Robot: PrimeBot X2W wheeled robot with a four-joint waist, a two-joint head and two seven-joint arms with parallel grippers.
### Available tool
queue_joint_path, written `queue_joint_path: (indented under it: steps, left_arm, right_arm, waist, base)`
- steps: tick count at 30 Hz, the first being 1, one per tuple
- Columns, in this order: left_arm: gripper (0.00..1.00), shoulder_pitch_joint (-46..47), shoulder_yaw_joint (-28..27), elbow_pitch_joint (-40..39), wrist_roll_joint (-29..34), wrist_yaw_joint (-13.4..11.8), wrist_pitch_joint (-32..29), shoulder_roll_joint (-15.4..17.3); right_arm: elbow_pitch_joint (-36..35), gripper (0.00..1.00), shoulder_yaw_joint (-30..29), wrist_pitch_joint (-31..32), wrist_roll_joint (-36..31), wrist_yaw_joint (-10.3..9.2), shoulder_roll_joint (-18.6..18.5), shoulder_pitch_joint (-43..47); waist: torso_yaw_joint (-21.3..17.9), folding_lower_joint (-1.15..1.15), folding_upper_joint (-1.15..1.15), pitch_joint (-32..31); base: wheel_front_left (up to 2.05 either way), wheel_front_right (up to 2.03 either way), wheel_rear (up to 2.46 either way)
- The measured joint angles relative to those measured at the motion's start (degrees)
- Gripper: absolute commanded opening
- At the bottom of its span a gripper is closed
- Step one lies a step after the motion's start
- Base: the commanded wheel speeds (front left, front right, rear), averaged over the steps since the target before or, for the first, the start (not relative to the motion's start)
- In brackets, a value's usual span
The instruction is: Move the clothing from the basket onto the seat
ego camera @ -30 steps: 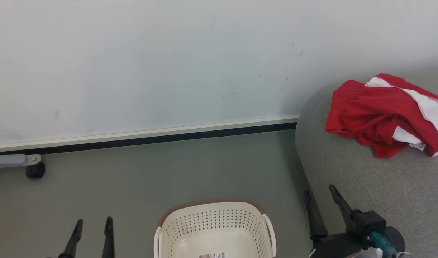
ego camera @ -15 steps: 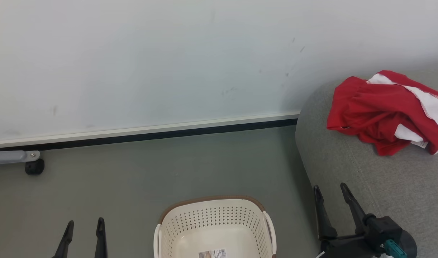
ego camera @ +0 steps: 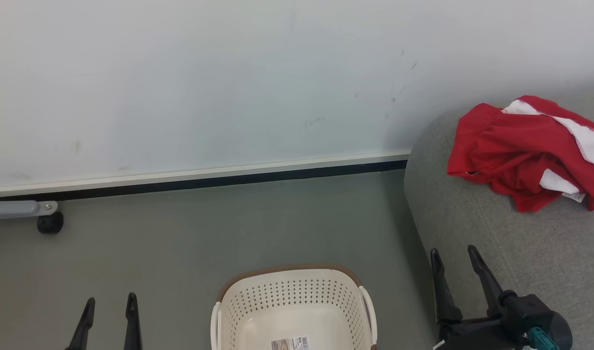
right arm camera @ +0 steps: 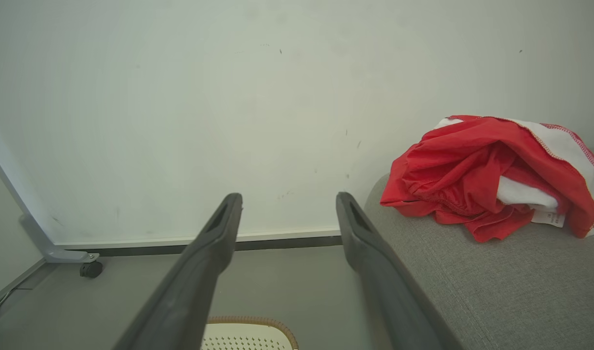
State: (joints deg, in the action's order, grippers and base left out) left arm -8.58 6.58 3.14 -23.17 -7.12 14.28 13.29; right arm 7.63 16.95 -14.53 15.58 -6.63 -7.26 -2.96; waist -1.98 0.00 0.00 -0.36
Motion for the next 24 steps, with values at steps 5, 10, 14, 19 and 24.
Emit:
queue_joint_path:
  steps: [5,10,14,19,24]
  left_arm:
    - [1.0,0.0,0.0,0.0,1.2,0.0,-0.1,0.0]
    - [1.0,0.0,0.0,0.1,1.7,0.0,-0.3,0.1]
    - [0.0,-0.1,0.0,0.9,2.0,0.0,-0.6,-0.3]
    - [0.0,-0.3,0.5,3.4,1.7,0.1,-0.7,-1.8]
    - [0.0,-0.3,-0.1,3.8,-0.7,0.6,-1.7,-2.2]
  right_arm:
    - [-0.5,1.0,-0.2,0.1,-0.1,-0.01,0.0,0.1]
    - [-1.3,1.0,-0.2,0.4,-0.5,-0.26,0.0,0.3]
    - [-0.5,0.0,-0.1,0.4,-0.5,-0.25,0.2,0.5]
    - [2.1,0.0,0.2,0.4,-0.4,-0.15,0.8,2.6]
    - [2.3,0.0,-1.1,1.4,2.3,0.36,0.8,2.5]
  waist:
    - [0.2,0.0,0.0,-0.1]
    - [0.3,0.0,0.0,-0.3]
    - [0.3,0.0,0.0,-0.4]
    - [0.3,0.0,0.0,-0.4]
    - [0.4,0.0,0.0,-0.3]
  base:
    - [0.0,0.0,0.0]
    - [0.0,0.0,0.0]
    - [0.0,0.0,0.0]
    - [0.0,0.0,0.0]
    - [0.0,0.0,0.0]
